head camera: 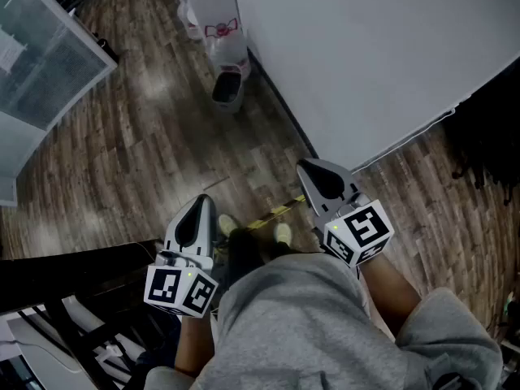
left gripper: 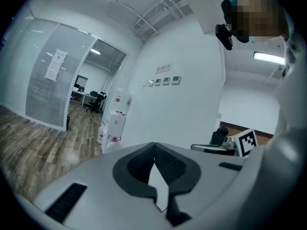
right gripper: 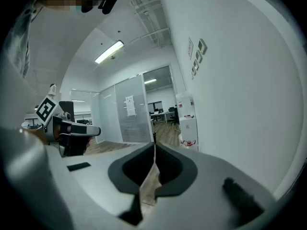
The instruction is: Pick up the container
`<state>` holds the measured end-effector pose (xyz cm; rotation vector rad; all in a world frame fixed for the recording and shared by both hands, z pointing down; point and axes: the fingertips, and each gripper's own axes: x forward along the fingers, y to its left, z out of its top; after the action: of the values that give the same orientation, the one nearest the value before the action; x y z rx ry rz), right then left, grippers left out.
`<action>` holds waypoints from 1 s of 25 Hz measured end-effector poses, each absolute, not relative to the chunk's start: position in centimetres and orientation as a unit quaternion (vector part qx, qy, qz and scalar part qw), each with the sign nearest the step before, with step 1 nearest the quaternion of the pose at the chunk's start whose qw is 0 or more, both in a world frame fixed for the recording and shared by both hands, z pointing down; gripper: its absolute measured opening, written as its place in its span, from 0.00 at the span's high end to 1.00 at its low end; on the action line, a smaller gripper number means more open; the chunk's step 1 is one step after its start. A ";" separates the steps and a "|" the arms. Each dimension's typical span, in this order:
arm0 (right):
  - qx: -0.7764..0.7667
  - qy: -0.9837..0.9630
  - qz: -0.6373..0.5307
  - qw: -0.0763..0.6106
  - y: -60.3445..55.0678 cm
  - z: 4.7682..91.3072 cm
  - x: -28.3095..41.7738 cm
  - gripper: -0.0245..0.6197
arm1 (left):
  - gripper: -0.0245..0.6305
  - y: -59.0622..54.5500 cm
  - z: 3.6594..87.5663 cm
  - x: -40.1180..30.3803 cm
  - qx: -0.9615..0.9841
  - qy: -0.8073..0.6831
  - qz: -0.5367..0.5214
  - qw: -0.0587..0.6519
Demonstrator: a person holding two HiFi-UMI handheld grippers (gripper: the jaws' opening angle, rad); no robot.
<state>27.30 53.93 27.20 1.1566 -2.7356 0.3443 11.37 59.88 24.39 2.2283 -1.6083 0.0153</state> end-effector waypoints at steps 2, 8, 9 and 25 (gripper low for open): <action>0.386 -0.912 0.113 0.077 53.7 27.1 27.6 0.92 | 0.94 59.6 24.8 11.0 0.777 -0.600 0.035 0.189; 0.418 -0.897 0.118 0.081 52.3 27.2 28.4 0.92 | 0.94 58.7 25.4 8.2 0.686 -0.701 0.138 0.135; 0.425 -0.894 0.114 0.084 51.9 27.2 28.3 0.92 | 0.94 58.4 25.4 7.9 0.676 -0.711 0.146 0.131; 0.415 -0.898 0.117 0.090 47.5 27.3 22.0 0.92 | 0.94 54.5 26.2 3.6 0.663 -0.721 0.127 0.154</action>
<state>21.99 47.46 27.31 1.2349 -2.6691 0.3479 3.64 54.49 26.21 1.9008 -2.0669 0.3632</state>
